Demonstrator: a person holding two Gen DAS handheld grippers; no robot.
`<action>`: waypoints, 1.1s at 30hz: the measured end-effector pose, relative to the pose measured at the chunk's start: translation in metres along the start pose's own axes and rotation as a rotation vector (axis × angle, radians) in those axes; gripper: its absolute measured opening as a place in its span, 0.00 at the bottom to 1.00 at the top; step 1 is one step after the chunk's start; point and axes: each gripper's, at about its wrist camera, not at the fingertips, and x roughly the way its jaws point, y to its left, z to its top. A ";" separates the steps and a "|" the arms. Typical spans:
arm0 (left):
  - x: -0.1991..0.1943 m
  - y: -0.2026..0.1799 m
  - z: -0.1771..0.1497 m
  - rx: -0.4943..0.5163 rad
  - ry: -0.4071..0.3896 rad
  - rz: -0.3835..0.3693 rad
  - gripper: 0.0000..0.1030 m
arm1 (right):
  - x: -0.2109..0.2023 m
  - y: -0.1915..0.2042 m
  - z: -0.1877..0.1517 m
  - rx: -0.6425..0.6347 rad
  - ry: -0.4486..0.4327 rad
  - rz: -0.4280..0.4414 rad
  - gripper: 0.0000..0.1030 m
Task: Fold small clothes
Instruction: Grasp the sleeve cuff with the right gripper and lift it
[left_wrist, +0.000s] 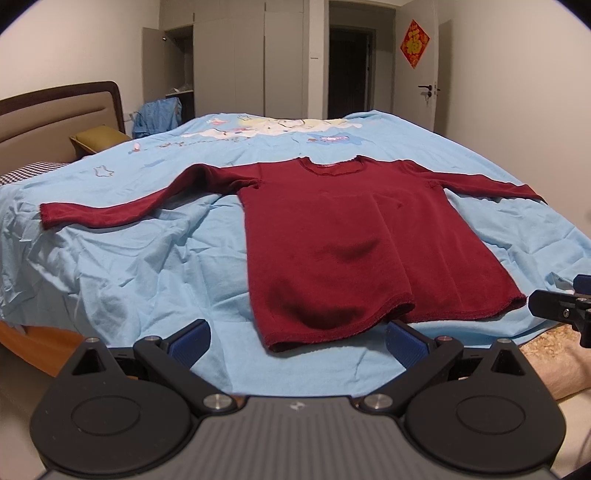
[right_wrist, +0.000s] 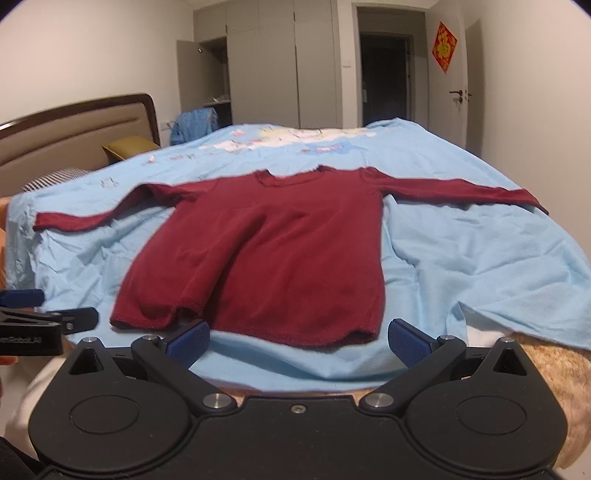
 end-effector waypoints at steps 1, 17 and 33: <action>0.003 0.001 0.006 0.000 0.000 -0.005 1.00 | 0.001 -0.003 0.004 0.005 -0.005 0.004 1.00; 0.096 -0.018 0.138 0.075 -0.096 0.022 1.00 | 0.065 -0.052 0.086 -0.018 -0.033 -0.131 1.00; 0.215 -0.054 0.184 0.064 0.012 0.009 1.00 | 0.159 -0.197 0.130 0.244 -0.096 -0.161 1.00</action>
